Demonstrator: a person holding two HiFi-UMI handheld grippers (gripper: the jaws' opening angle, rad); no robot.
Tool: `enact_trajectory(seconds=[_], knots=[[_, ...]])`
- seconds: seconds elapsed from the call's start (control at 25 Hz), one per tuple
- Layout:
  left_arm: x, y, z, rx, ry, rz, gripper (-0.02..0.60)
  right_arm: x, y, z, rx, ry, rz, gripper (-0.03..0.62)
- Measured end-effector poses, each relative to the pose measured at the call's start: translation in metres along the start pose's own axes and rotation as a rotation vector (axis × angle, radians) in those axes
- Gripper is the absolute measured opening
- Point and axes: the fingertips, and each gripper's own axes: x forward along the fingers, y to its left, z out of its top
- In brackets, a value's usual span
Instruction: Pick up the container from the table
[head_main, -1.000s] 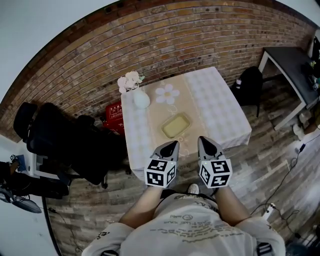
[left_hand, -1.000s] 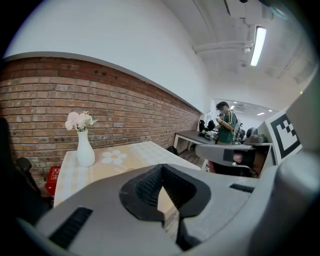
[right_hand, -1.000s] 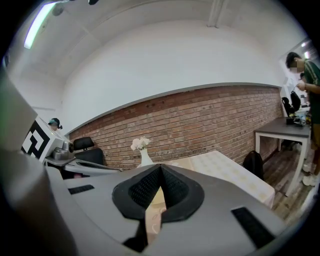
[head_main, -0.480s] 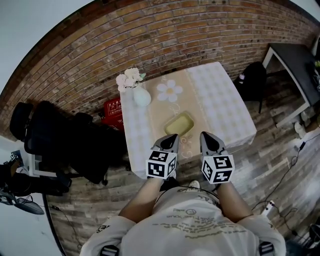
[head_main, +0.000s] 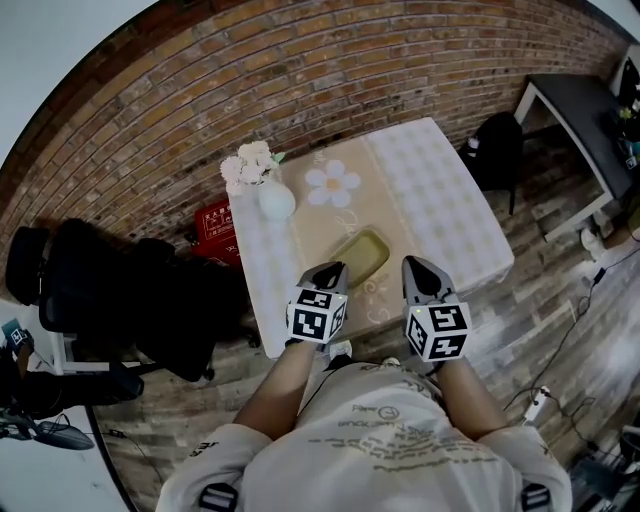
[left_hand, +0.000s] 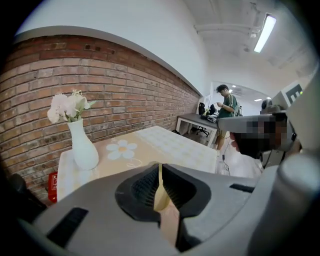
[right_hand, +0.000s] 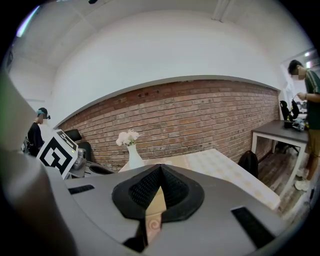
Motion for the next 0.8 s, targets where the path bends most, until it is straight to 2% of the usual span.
enact_trajectory(seconds=[0.32,0.6,0.8], knots=[[0.037,0.024,-0.021,0.168,0.118,-0.016,0.035,0.007,-0.013,-0.005,0.021,0.026,-0.07,0.002],[0.07,0.046,-0.044,0.23,0.222,-0.036,0.086,0.008,-0.019,-0.017,0.037,0.07,-0.125,0.002],[0.093,0.058,-0.059,0.248,0.288,-0.056,0.086,0.009,-0.022,-0.028,0.051,0.101,-0.166,0.002]])
